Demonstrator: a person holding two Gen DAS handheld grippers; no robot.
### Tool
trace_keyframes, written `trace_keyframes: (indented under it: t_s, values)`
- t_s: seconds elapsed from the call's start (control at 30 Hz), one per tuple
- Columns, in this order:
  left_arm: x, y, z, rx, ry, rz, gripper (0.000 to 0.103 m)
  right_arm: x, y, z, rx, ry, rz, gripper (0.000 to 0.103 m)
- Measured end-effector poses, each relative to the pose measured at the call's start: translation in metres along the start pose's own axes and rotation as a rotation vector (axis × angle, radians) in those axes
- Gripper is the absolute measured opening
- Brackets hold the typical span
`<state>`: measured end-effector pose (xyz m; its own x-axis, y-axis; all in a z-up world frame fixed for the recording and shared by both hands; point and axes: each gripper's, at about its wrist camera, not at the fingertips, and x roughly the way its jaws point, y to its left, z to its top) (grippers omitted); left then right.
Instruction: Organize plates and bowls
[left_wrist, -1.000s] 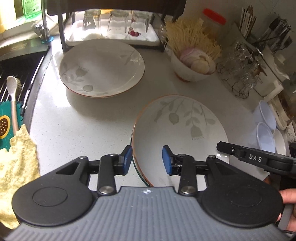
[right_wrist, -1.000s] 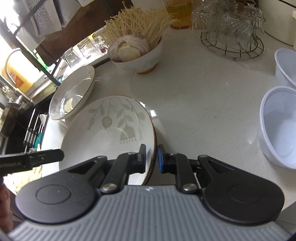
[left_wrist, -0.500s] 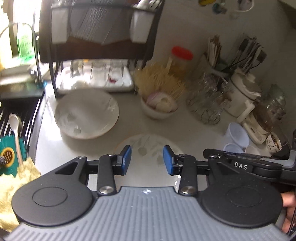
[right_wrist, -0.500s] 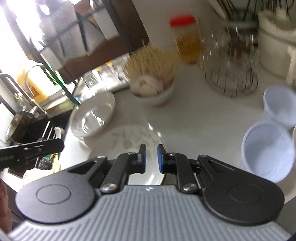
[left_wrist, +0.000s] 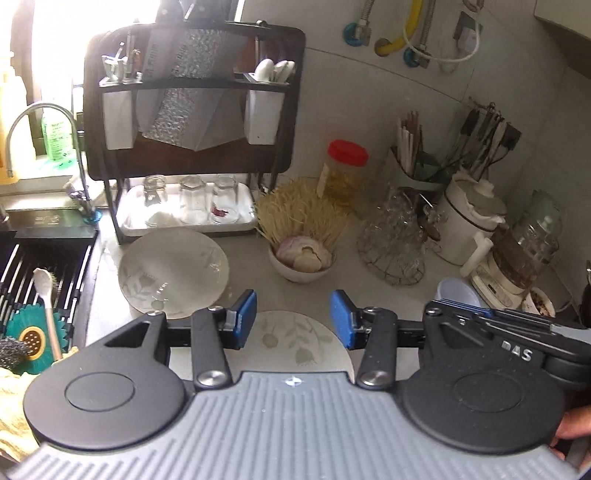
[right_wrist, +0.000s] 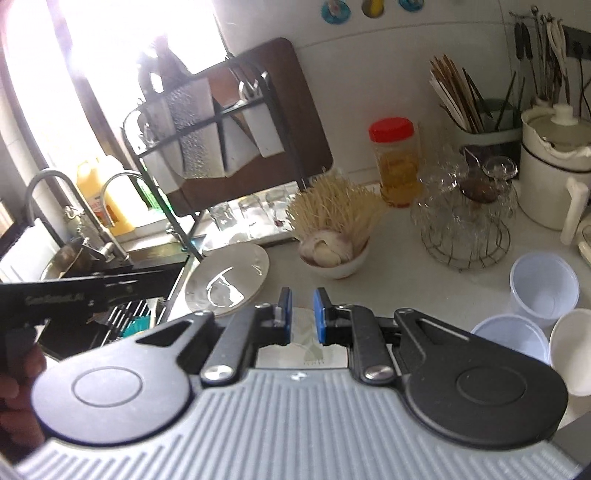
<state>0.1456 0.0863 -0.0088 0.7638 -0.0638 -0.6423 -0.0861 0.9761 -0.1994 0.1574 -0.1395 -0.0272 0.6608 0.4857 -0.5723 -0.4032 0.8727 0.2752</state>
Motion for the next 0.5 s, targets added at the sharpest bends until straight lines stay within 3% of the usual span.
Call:
trace_keyframes:
  t_s: [0.2,0.5]
  values:
    - [-0.003,0.007,-0.002,-0.044,0.002,0.04,0.053,-0.001,0.004,0.0,-0.026,-0.001,0.032,0.017]
    - [-0.003,0.015,-0.017,-0.086,0.015,0.061,0.053,0.01,0.011,-0.004,-0.042,0.073,0.076,0.017]
